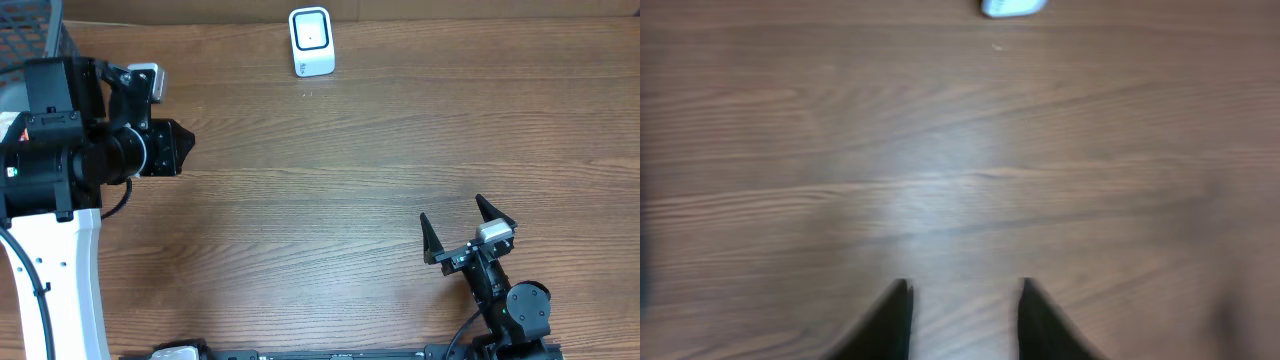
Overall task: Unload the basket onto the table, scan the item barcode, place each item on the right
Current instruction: 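Move the left gripper up and over into the grey basket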
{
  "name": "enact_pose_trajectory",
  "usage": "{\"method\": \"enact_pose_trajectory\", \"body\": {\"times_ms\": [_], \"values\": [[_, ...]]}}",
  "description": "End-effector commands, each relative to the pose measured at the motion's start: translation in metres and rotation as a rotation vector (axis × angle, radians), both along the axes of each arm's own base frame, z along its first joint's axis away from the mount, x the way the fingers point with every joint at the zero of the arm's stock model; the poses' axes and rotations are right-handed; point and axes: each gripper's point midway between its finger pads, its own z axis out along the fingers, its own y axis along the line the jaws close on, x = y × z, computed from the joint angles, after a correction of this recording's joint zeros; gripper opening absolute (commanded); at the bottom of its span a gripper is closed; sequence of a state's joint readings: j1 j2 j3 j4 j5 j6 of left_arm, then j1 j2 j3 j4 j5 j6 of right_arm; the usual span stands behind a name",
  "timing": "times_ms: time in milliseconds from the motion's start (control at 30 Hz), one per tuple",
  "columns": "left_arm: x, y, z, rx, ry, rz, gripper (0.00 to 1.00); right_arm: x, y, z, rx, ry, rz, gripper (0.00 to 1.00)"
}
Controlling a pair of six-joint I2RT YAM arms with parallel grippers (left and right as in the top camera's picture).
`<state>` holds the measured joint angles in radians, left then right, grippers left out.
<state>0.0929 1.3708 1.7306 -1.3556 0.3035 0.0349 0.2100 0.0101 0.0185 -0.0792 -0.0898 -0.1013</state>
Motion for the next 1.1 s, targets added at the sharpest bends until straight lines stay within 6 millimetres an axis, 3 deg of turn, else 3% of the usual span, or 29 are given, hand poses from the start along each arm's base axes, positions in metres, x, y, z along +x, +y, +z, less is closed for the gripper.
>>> {"method": "enact_pose_trajectory", "body": {"times_ms": [0, 33, 67, 333, 467, 767, 867, 967, 1067], "values": [[0.013, 0.023, 0.0, 0.116, -0.018, 0.072, 0.39, 0.0, 0.001, -0.003, 0.003, 0.002, 0.007, 1.0], [0.017, 0.027, 0.0, 0.131, -0.025, 0.083, 0.52, 0.0, 0.001, -0.003, 0.003, 0.002, 0.007, 1.0], [0.02, 0.029, 0.0, 0.142, -0.032, 0.09, 0.58, 0.0, 0.001, -0.003, 0.003, 0.002, 0.007, 1.0], [0.056, 0.042, 0.03, 0.169, -0.216, 0.152, 0.85, 0.0, 0.001, -0.003, 0.003, 0.002, 0.007, 1.0], [0.067, 0.062, 0.063, 0.164, -0.326, 0.224, 0.84, 0.0, 0.001, -0.003, 0.003, 0.002, 0.007, 1.0], [0.066, 0.127, 0.141, 0.213, -0.491, 0.391, 0.79, 0.0, 0.001, -0.003, 0.003, 0.002, 0.007, 1.0], [0.066, 0.151, 0.164, 0.248, -0.578, 0.45, 0.89, 0.0, 0.001, -0.003, 0.003, 0.002, 0.007, 1.0], [0.061, 0.169, 0.171, 0.285, -0.603, 0.488, 0.98, 0.0, 0.001, -0.003, 0.003, 0.002, 0.007, 1.0], [0.052, 0.189, 0.162, 0.365, -0.549, 0.533, 1.0, 0.0, 0.001, -0.003, 0.003, 0.002, 0.007, 1.0]]}}
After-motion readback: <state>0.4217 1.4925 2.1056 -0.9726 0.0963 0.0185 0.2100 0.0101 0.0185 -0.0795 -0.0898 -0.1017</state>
